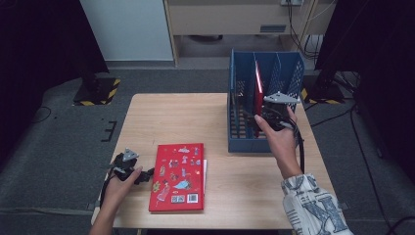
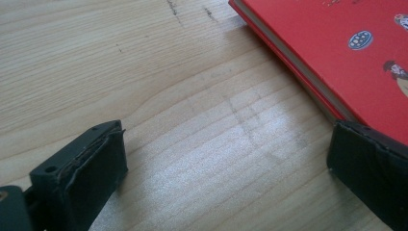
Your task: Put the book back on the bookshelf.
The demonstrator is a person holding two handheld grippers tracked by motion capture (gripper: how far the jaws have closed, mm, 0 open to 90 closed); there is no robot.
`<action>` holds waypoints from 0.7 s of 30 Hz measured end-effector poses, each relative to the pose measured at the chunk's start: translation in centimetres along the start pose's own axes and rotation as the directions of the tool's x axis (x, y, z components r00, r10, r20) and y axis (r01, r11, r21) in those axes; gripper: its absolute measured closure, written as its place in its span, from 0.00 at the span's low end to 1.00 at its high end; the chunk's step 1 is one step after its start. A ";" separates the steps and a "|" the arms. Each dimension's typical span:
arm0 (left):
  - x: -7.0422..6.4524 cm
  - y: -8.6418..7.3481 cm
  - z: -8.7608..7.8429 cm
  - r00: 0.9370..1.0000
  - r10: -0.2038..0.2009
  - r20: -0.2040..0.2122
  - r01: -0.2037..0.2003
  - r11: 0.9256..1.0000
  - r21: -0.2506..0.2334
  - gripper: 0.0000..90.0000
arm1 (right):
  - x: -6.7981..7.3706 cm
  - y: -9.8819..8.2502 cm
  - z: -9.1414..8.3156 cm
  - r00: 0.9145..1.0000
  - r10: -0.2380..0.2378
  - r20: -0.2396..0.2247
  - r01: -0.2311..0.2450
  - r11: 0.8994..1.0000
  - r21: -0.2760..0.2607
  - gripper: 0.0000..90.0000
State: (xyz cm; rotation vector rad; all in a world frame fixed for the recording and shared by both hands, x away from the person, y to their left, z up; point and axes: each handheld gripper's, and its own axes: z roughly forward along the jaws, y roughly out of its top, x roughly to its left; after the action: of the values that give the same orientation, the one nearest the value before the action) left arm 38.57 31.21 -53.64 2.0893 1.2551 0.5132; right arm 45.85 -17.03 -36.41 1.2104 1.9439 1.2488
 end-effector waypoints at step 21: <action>0.0 0.0 0.0 1.000 0.000 -0.001 0.000 1.000 0.000 0.00 | 0.2 -2.8 -0.8 0.999 -0.016 -0.029 0.016 1.000 0.020 0.08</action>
State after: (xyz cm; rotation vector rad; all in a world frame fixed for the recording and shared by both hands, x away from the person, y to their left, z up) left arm 38.56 31.21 -53.64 2.0891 1.2556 0.5137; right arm 44.04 -17.67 -38.54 1.1908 1.9873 1.2474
